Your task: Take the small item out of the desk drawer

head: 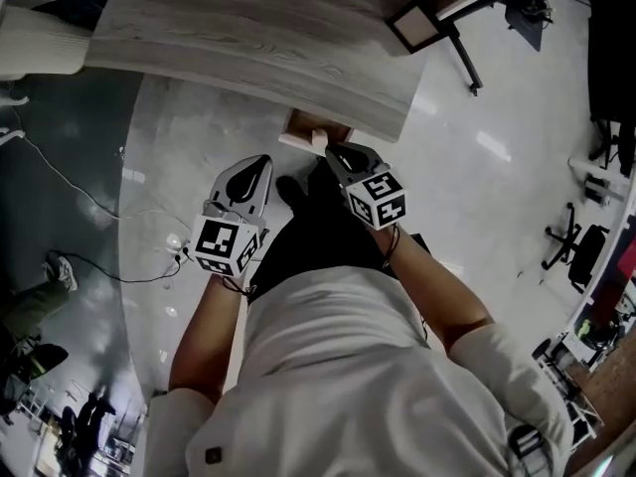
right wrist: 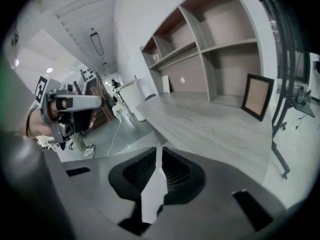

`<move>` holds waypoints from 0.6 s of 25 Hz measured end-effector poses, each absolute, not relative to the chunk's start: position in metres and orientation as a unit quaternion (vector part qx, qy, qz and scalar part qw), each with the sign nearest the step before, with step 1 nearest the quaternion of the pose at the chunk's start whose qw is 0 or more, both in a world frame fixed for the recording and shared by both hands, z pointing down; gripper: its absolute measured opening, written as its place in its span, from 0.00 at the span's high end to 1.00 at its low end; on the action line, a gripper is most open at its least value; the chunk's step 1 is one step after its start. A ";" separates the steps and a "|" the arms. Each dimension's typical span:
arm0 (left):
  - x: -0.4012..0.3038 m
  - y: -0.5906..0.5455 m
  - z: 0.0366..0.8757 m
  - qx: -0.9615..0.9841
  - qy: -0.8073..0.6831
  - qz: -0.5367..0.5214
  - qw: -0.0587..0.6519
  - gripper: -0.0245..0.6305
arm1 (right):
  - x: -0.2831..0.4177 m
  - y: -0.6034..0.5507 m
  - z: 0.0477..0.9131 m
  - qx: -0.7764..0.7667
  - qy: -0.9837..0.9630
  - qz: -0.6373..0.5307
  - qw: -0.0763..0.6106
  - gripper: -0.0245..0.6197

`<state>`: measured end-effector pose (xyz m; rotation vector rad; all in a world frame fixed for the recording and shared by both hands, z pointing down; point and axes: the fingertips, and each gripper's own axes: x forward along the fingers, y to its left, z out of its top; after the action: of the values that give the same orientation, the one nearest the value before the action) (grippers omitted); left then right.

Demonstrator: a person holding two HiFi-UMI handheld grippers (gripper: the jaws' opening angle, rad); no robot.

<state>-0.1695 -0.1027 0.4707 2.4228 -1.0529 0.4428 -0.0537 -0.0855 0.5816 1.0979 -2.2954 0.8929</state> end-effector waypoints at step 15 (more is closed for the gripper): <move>-0.168 -0.112 0.549 0.876 -0.362 0.188 0.256 0.95 | -0.053 -0.075 0.726 0.449 -0.739 0.433 0.254 0.66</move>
<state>-0.1681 -0.1123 0.5492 2.3789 -0.9819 0.5111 -0.0528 -0.0754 0.7263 1.2198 -2.0081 1.1761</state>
